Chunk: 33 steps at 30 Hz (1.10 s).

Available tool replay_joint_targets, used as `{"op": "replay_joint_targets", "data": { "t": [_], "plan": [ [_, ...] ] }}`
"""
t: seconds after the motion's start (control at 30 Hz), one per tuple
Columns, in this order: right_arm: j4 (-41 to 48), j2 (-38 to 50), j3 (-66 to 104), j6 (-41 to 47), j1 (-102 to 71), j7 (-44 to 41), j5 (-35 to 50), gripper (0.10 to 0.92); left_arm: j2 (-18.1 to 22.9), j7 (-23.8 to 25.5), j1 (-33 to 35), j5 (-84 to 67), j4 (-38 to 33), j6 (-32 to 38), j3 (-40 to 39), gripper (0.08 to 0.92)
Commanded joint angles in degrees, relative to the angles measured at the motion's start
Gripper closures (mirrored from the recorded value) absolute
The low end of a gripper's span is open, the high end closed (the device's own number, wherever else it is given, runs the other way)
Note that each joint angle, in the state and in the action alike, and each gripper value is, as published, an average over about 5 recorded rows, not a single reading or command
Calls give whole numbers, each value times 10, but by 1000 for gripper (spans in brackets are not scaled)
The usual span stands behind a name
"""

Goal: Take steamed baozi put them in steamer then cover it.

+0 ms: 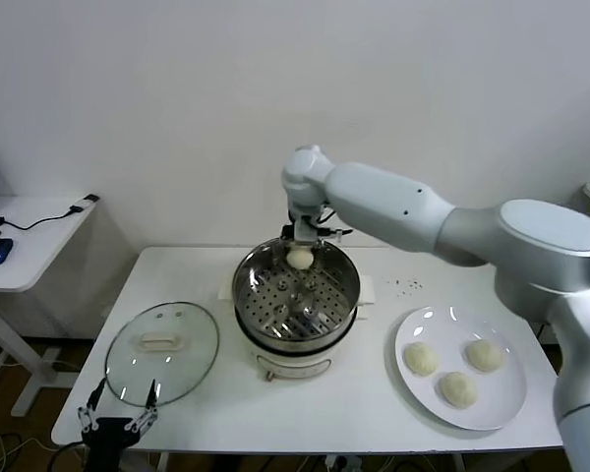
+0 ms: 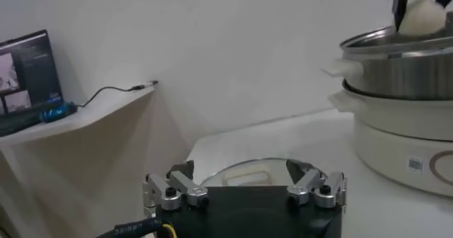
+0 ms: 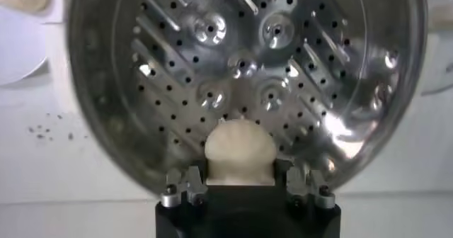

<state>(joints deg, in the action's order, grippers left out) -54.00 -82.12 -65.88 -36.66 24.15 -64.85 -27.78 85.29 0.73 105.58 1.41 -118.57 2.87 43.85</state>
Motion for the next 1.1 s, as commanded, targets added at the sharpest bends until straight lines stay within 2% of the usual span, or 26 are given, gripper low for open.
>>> {"op": "replay_joint_targets", "data": {
  "t": [0.03, 0.3, 0.57, 0.73, 0.87, 1.03, 1.1],
  "plan": [
    [39, -36, 0, -12, -38, 0, -28, 417, 0, 0, 2, -2, -2, -2, 0, 177],
    [44, -35, 9, -11, -46, 3, -39, 398, -2, 0, 4, -3, -7, -4, -2, 177],
    [22, -24, 19, -11, -24, -26, -7, 220, -2, 0, 10, 0, -9, -3, -1, 177],
    [-13, 10, 22, -13, 22, -47, 50, 203, -2, 0, 12, 0, -8, -1, 1, 177],
    [-47, 63, -2, 34, 95, -47, 164, 202, -2, -1, 14, 0, -7, 1, 2, 177],
    [-87, 176, -134, 198, 210, 7, 421, 203, -1, 0, 13, 0, -10, -1, 2, 177],
    [-112, 226, -176, 265, 240, 28, 484, 203, -1, 1, 11, 1, -11, -1, 1, 177]
  ]
}}
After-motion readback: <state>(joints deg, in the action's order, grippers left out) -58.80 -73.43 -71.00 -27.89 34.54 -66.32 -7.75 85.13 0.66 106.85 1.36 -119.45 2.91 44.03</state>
